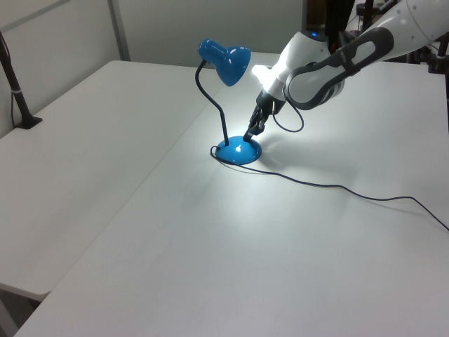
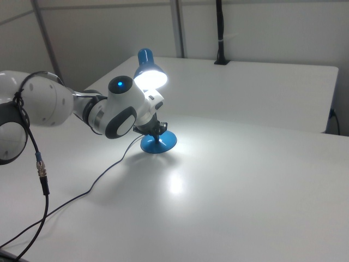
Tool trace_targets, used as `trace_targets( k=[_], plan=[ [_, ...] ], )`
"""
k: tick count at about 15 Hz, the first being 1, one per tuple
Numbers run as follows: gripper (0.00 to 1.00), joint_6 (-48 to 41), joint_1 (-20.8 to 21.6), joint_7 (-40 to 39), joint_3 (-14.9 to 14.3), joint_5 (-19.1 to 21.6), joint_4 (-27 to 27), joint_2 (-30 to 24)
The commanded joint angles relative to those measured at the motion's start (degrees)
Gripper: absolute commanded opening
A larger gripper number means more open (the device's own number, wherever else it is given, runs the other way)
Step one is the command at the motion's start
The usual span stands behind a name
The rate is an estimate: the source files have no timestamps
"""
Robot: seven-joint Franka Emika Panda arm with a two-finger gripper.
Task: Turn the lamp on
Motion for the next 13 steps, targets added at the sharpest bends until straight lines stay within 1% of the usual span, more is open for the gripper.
trace_targets(
  k=[1,4,6,7,8,9,11,12,13],
  plan=[
    [0.00,1.00,1.02,-0.63,-0.47,-0.58,-0.24,2.42],
    [0.00,0.31,0.67,-0.55,-0.47,-0.58,-0.59,1.29],
    [0.00,-0.40,0.23,-0.46,-0.47,-0.49,-2.95,-2.30],
    [0.00,-2.67,-0.20,-0.46,-0.47,-0.58,-4.19,-4.32],
    [0.01,-7.13,-0.73,-0.46,-0.47,-0.58,-4.46,-6.43],
    [0.06,-14.57,-1.43,-0.37,-0.73,-0.58,-4.11,-8.11],
    [0.24,-28.03,-3.19,-0.37,-1.35,-0.76,-3.50,-11.71],
    [0.36,-33.05,-3.72,-0.37,-1.70,-1.02,-3.50,-13.64],
    [0.46,-37.88,-4.16,-0.37,-1.96,-1.98,-3.41,-15.40]
  ],
)
